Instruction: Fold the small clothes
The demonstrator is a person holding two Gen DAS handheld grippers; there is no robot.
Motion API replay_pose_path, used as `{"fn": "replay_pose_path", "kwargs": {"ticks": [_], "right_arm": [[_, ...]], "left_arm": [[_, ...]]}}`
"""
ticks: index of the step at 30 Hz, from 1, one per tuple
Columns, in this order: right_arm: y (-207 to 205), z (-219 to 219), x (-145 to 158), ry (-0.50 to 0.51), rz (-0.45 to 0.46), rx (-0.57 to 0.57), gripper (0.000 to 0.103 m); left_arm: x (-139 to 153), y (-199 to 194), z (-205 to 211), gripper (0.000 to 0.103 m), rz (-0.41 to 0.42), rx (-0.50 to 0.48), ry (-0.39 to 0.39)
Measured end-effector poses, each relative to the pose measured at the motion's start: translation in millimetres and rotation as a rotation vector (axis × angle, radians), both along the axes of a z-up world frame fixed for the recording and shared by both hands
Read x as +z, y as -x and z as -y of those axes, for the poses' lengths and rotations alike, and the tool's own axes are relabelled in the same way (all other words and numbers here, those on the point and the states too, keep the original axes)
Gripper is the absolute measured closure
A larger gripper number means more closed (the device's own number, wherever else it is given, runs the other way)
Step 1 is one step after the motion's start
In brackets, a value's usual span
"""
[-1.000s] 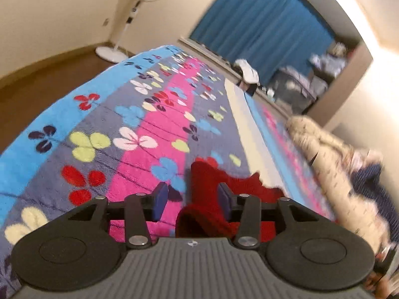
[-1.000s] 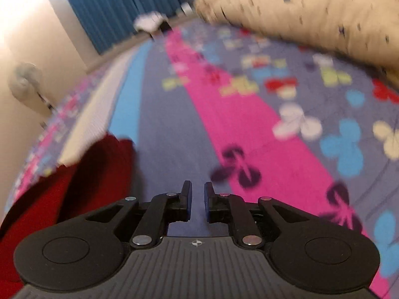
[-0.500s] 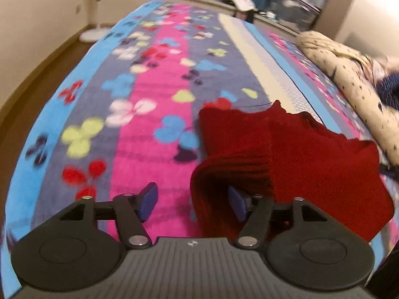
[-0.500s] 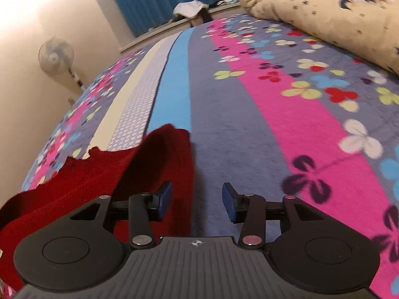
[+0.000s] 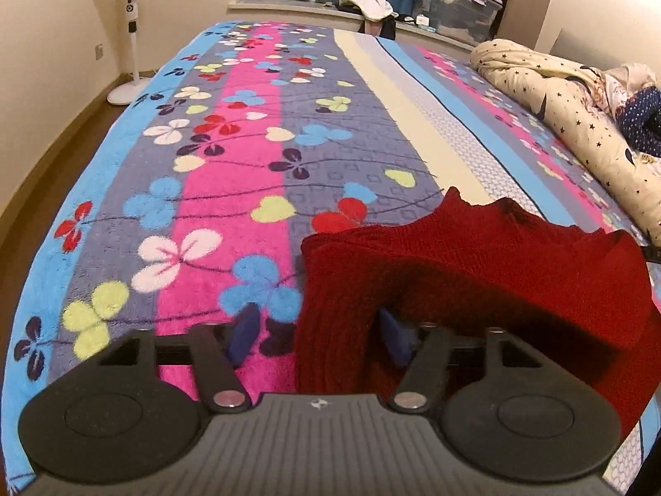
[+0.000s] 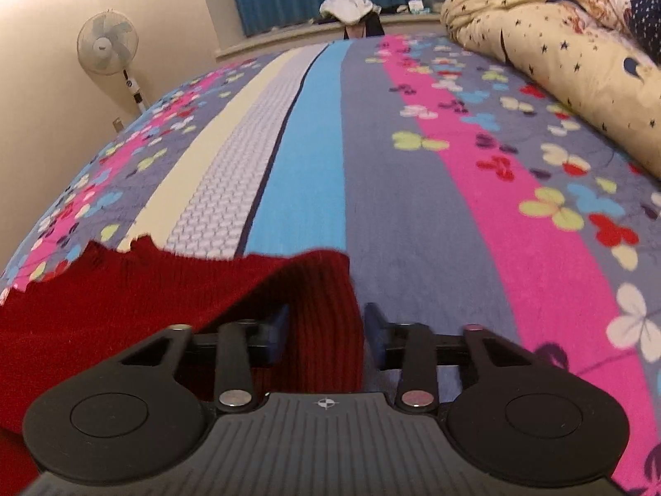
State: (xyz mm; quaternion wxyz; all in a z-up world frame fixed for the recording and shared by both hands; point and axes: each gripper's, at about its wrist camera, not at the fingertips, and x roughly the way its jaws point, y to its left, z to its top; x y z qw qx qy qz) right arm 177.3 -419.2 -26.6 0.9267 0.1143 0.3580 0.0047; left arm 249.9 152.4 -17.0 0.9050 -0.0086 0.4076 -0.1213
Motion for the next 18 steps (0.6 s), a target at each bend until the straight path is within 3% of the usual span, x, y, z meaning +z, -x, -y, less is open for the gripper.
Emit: {"fn": "replay_pose_path", "kwargs": {"ticks": [1, 2, 4, 6, 9, 11, 12, 14, 18], "right_arm": [[-1.7, 0.9, 1.6, 0.0, 0.006, -0.013, 0.081], [-3.0, 2.7, 2.8, -0.003, 0.01, -0.025, 0.085], [-4.3, 5.4, 3.9, -0.025, 0.011, -0.027, 0.089], [-3.4, 3.7, 8.1, 0.0, 0.034, -0.026, 0.091], [8.5, 15.4, 30.3, -0.073, 0.177, -0.116, 0.094], [16.7, 21.2, 44.7, -0.123, 0.288, -0.147, 0.094], [16.3, 18.8, 47.5, -0.094, 0.306, -0.162, 0.094], [7.2, 15.2, 42.6, -0.045, 0.278, -0.176, 0.094], [-10.5, 13.3, 30.8, -0.002, 0.225, -0.193, 0.094]], "left_arm": [[-1.5, -1.6, -1.2, 0.077, -0.007, -0.005, 0.014], [-3.6, -2.9, -2.5, 0.09, -0.018, -0.01, 0.022], [-3.7, -3.6, -1.8, 0.091, -0.009, -0.011, -0.024], [4.4, -2.0, -4.0, 0.092, 0.036, -0.011, -0.021], [24.3, 1.8, -7.7, 0.092, 0.155, 0.024, 0.033], [29.4, -0.2, -3.1, 0.092, 0.219, 0.065, 0.027], [28.7, -3.6, 1.6, 0.092, 0.229, 0.083, 0.0], [22.9, -13.5, 9.0, 0.092, 0.229, 0.12, -0.057], [18.0, -26.7, 17.3, 0.092, 0.236, 0.15, -0.062]]}}
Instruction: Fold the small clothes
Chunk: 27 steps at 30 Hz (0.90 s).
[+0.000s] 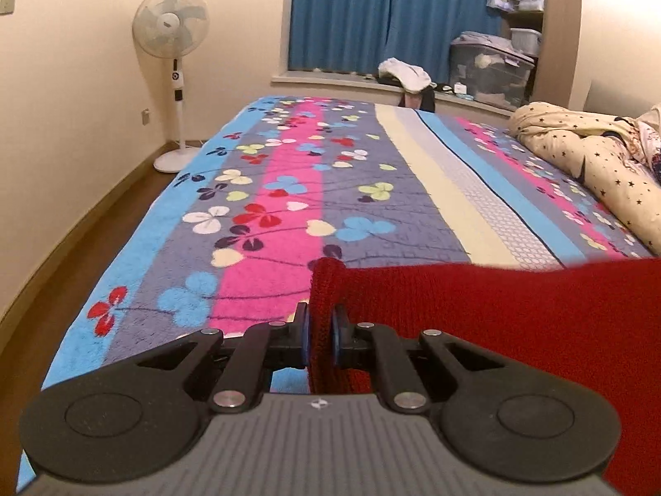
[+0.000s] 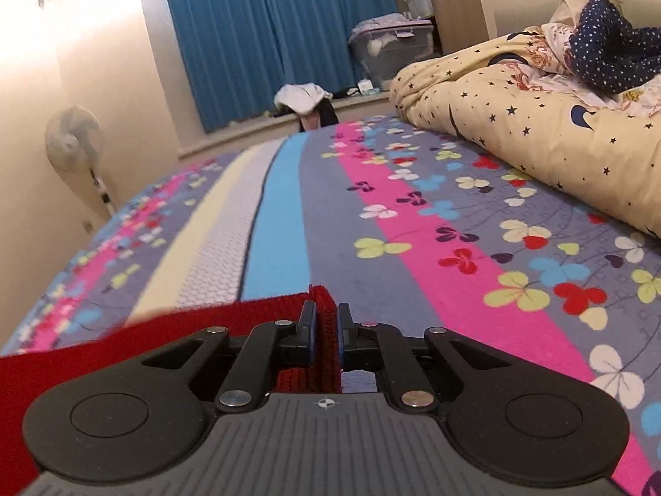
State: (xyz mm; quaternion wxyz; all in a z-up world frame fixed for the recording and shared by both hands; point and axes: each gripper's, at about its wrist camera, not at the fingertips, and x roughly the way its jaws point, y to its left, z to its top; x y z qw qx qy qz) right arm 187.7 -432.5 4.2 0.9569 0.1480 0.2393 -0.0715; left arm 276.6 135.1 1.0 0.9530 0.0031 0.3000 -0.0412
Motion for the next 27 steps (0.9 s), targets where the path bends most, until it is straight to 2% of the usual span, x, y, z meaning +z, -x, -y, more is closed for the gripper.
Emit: {"fn": "replay_pose_path", "kwargs": {"ticks": [3, 5, 7, 8, 9, 11, 13, 16, 18, 19, 20, 23, 27], "right_arm": [[-5.5, -5.1, -2.9, 0.03, -0.002, -0.007, 0.094], [-11.5, -7.2, -10.2, 0.056, -0.043, -0.007, 0.094], [-27.4, -9.0, -31.5, 0.073, -0.181, 0.03, 0.094], [-33.7, -10.9, -43.9, 0.1, -0.254, 0.049, 0.094], [-37.4, -13.3, -54.3, 0.126, -0.303, 0.069, 0.093], [-38.1, -14.2, -55.9, 0.133, -0.301, 0.078, 0.092], [-36.1, -9.7, -50.1, 0.104, -0.291, 0.056, 0.082], [-23.2, 4.2, -38.2, 0.034, -0.257, -0.001, 0.077], [-8.4, 17.4, -27.5, -0.045, -0.226, -0.022, 0.075], [2.0, 22.4, -21.4, -0.093, -0.213, -0.023, 0.072], [11.5, 26.0, -15.8, -0.125, -0.21, -0.016, 0.071], [41.7, 26.9, -0.3, -0.175, -0.225, 0.025, 0.065], [81.0, 17.9, 6.6, -0.212, -0.269, 0.099, 0.053]], "left_arm": [[-10.9, -9.0, 6.8, 0.092, -0.014, 0.018, -0.042], [-29.8, -22.0, 4.2, 0.092, -0.101, 0.034, -0.064], [-51.3, -32.5, 3.7, 0.091, -0.222, 0.038, -0.085], [-57.0, -33.7, 4.5, 0.091, -0.242, 0.035, -0.091], [-57.8, -33.0, 6.3, 0.091, -0.234, 0.03, -0.104], [-57.6, -31.0, 9.2, 0.091, -0.22, 0.023, -0.134], [-55.5, -27.8, 8.1, 0.091, -0.208, 0.027, -0.122], [-44.3, -16.1, 1.2, 0.084, -0.208, 0.041, -0.064], [-27.6, -2.0, -7.4, 0.083, -0.199, 0.045, 0.01], [-17.3, 7.1, -11.4, 0.08, -0.195, 0.04, 0.052], [-7.4, 17.1, -13.6, 0.074, -0.197, 0.036, 0.09], [12.4, 48.5, -25.0, 0.064, -0.243, 0.023, 0.197], [10.4, 95.3, -35.2, 0.055, -0.32, -0.009, 0.284]]}}
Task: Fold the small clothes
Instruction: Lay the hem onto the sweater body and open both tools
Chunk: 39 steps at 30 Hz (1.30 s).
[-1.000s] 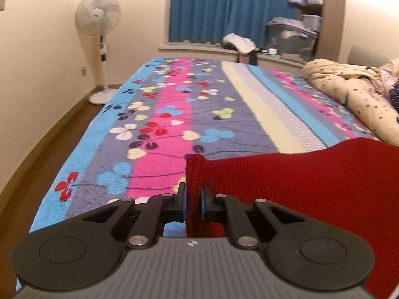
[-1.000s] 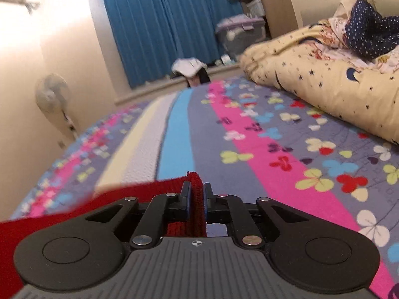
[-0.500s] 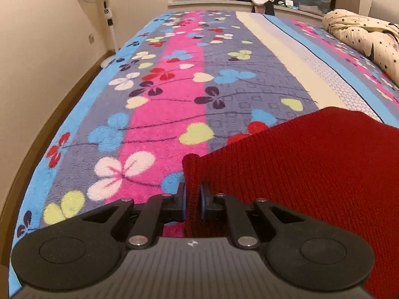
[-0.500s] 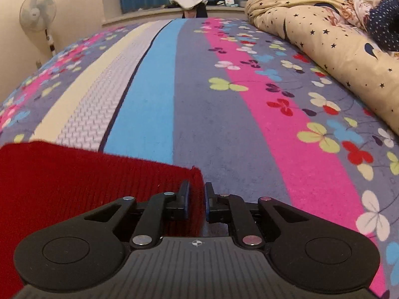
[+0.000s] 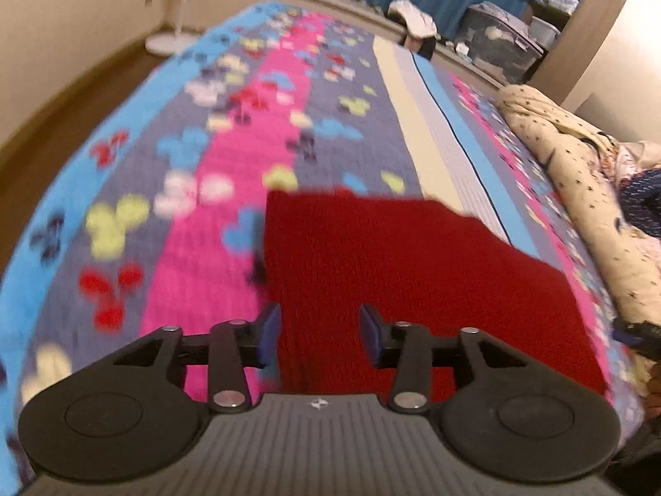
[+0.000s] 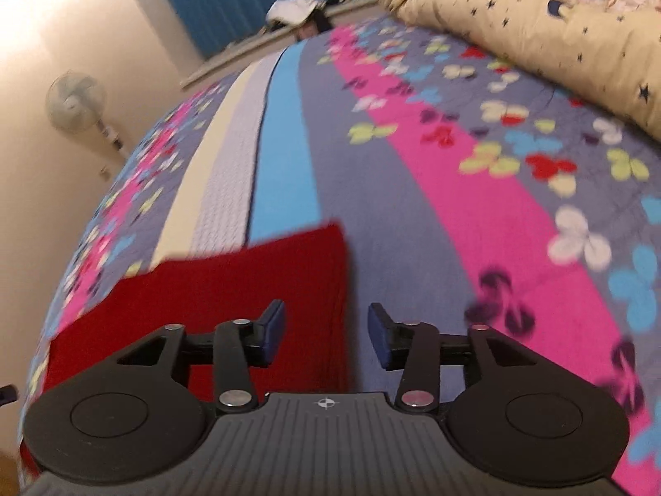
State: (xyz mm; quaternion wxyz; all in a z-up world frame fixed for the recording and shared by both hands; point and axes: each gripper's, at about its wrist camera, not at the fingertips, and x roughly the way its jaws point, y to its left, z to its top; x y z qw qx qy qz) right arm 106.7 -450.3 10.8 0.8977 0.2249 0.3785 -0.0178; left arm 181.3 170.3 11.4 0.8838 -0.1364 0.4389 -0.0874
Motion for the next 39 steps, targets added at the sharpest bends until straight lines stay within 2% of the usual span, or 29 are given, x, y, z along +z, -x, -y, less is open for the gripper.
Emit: {"fn": "replay_pose_path", "kwargs": {"ticks": [2, 4, 9, 10, 11, 12, 13, 14, 15, 17, 19, 20, 21, 22, 24, 25, 26, 28, 30, 34, 36, 38, 39], "right_arm": [[18.2, -6.7, -3.2, 0.007, -0.027, 0.036, 0.051], [31.0, -13.0, -10.4, 0.026, -0.074, 0.06, 0.05], [38.6, -17.9, -29.2, 0.05, -0.174, 0.082, 0.046], [38.2, -17.8, -32.4, 0.042, -0.185, 0.087, 0.046], [38.0, -17.8, -35.4, 0.032, -0.195, 0.096, 0.046], [37.6, -18.2, -38.5, 0.026, -0.209, 0.107, 0.046], [37.2, -19.3, -40.8, 0.024, -0.219, 0.122, 0.049], [38.2, -20.1, -42.0, 0.023, -0.221, 0.138, 0.057], [39.3, -21.5, -40.8, 0.018, -0.207, 0.163, 0.091], [48.0, -20.0, -24.1, 0.021, -0.111, 0.171, 0.091], [67.6, -7.6, 4.3, -0.071, 0.083, 0.156, 0.091], [75.5, -1.4, 11.5, -0.118, 0.137, 0.148, 0.091], [79.8, 1.9, 10.9, -0.13, 0.135, 0.138, 0.091], [78.2, 0.8, 1.7, -0.094, 0.062, 0.125, 0.091], [67.0, -9.5, -30.8, 0.016, -0.166, 0.145, 0.092], [62.6, -16.0, -45.2, 0.054, -0.25, 0.169, 0.091], [60.8, -23.4, -49.7, 0.098, -0.268, 0.202, 0.091], [62.5, -31.5, -44.3, 0.148, -0.235, 0.224, 0.09], [66.3, -30.4, -38.3, 0.146, -0.212, 0.206, 0.089], [76.9, -20.0, -7.3, 0.153, -0.032, 0.127, 0.084], [81.4, -15.7, -0.3, 0.101, 0.03, 0.119, 0.084], [77.8, -18.1, -4.6, 0.076, 0.024, 0.168, 0.084], [73.8, -24.2, -11.4, 0.097, -0.021, 0.204, 0.084]], "left_arm": [[-12.7, 17.0, -5.0, 0.055, -0.056, 0.014, 0.047], [-25.4, 26.8, -3.9, 0.055, -0.136, 0.019, 0.025], [-26.9, 33.0, 2.2, 0.056, -0.137, -0.06, 0.003], [-28.8, 34.0, 3.1, 0.06, -0.141, -0.074, -0.008], [-32.1, 32.8, 4.1, 0.074, -0.149, -0.086, -0.019], [-34.4, 31.9, 5.0, 0.083, -0.159, -0.105, -0.02], [-35.4, 32.2, 6.6, 0.087, -0.155, -0.125, -0.022], [-33.8, 33.8, 8.4, 0.088, -0.135, -0.142, -0.044], [-30.2, 36.3, 10.7, 0.088, -0.108, -0.159, -0.062], [-17.3, 44.9, 3.7, 0.089, -0.025, -0.165, -0.031], [-2.1, 56.9, -15.0, 0.089, 0.057, -0.137, 0.093], [-0.9, 60.7, -21.7, 0.089, 0.062, -0.127, 0.122], [-4.2, 60.8, -23.0, 0.089, 0.037, -0.125, 0.099], [-15.3, 57.3, -21.9, 0.089, -0.029, -0.122, 0.044], [-42.6, 49.6, -13.7, 0.089, -0.175, -0.15, -0.042], [-50.5, 49.4, -5.1, 0.088, -0.203, -0.19, -0.099], [-52.8, 50.9, 2.0, 0.088, -0.2, -0.223, -0.134], [-48.7, 54.1, 7.2, 0.087, -0.178, -0.239, -0.156], [-41.5, 54.8, 3.5, 0.084, -0.163, -0.213, -0.124], [-20.3, 59.7, 0.9, 0.079, -0.027, -0.179, -0.1], [-13.2, 62.8, 3.3, 0.079, 0.011, -0.199, -0.082], [-12.5, 65.7, 11.6, 0.079, 0.025, -0.254, -0.089], [-17.2, 63.8, 16.0, 0.079, 0.012, -0.278, -0.11]]}}
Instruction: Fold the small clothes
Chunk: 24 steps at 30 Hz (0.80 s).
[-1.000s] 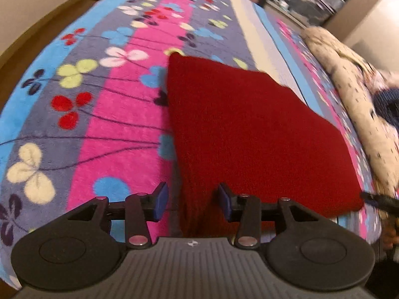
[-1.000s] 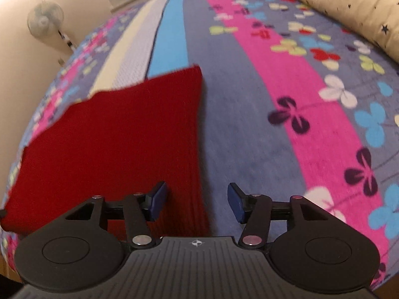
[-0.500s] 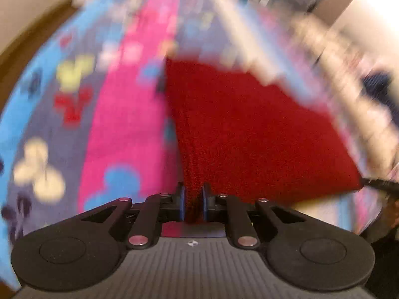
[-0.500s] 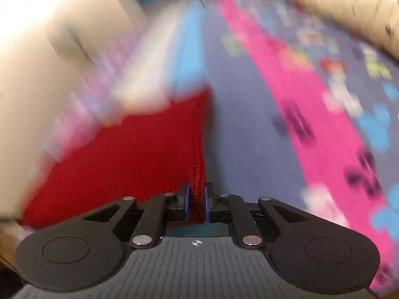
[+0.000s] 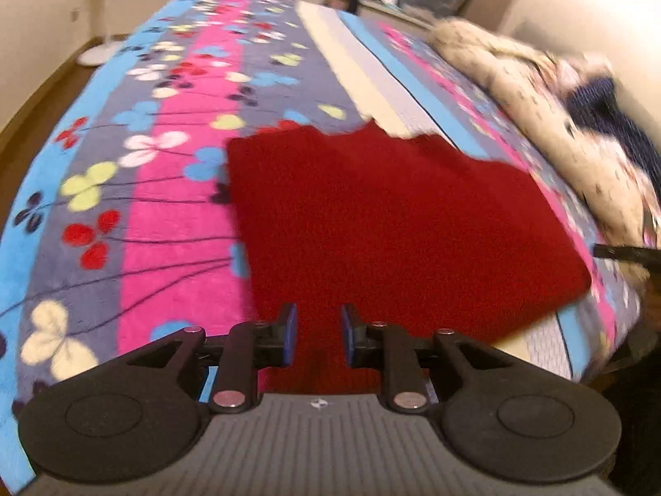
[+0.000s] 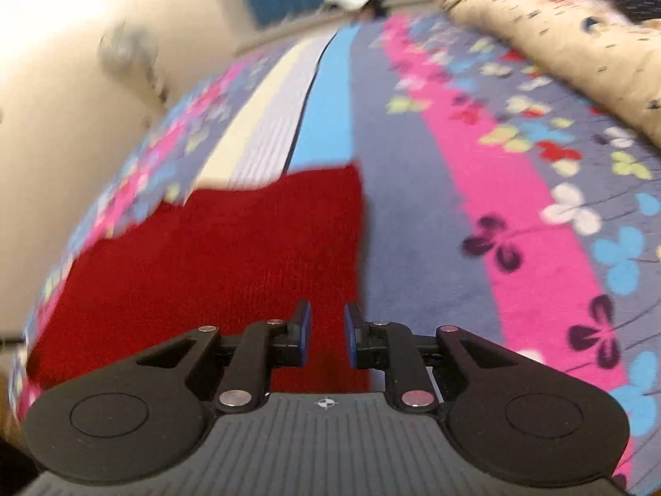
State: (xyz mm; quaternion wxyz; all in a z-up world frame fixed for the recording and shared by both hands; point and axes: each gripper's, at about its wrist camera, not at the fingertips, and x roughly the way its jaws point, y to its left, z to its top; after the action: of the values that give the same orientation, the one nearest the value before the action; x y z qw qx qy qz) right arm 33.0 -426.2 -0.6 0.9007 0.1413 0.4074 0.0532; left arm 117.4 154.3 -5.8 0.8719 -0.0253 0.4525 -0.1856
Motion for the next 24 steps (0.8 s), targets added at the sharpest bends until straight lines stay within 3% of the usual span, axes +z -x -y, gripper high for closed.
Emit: {"fn": "replay_pose_path", "kwargs": {"ticks": [2, 3, 4, 8, 11, 14, 16, 18, 20, 22, 24], "right_arm": [[-11.0, -16.2, -27.8, 0.126, -0.17, 0.054, 0.083], [-14.0, -23.1, -39.5, 0.196, -0.231, 0.065, 0.069], [-14.8, -25.1, -39.4, 0.221, -0.229, 0.056, 0.062], [-8.1, -17.6, -18.3, 0.141, -0.12, 0.009, 0.064], [-6.8, -19.8, -8.6, 0.115, -0.043, 0.027, 0.064], [-17.0, -28.8, -28.4, 0.19, -0.142, 0.07, 0.064], [-20.2, -33.9, -39.3, 0.25, -0.205, 0.076, 0.058], [-19.8, -32.8, -26.1, 0.231, -0.131, 0.054, 0.058], [-16.1, -29.2, -11.5, 0.183, -0.055, 0.02, 0.058], [-13.3, -26.2, -1.2, 0.164, 0.007, -0.014, 0.057], [-14.5, -23.7, 1.7, 0.171, 0.035, -0.038, 0.056]], "left_arm": [[-19.7, -5.8, 11.7, 0.081, -0.081, -0.019, -0.105], [-28.9, -7.2, 16.2, 0.082, -0.112, -0.019, -0.145], [-28.4, -6.6, 19.7, 0.082, -0.099, -0.027, -0.16], [-11.0, -2.3, 20.0, 0.08, -0.038, -0.019, -0.082], [-6.0, -0.8, 26.9, 0.079, -0.007, -0.051, -0.067], [-26.9, -8.5, 36.8, 0.077, -0.089, -0.063, -0.169], [-25.2, -9.7, 40.9, 0.075, -0.08, -0.071, -0.177], [-14.9, -8.2, 40.0, 0.07, -0.044, -0.057, -0.131], [-3.6, -5.1, 39.3, 0.057, 0.001, -0.043, -0.091], [3.7, -3.7, 40.3, 0.042, 0.046, -0.024, -0.086], [8.3, -2.9, 40.3, 0.038, 0.078, -0.004, -0.096]]}}
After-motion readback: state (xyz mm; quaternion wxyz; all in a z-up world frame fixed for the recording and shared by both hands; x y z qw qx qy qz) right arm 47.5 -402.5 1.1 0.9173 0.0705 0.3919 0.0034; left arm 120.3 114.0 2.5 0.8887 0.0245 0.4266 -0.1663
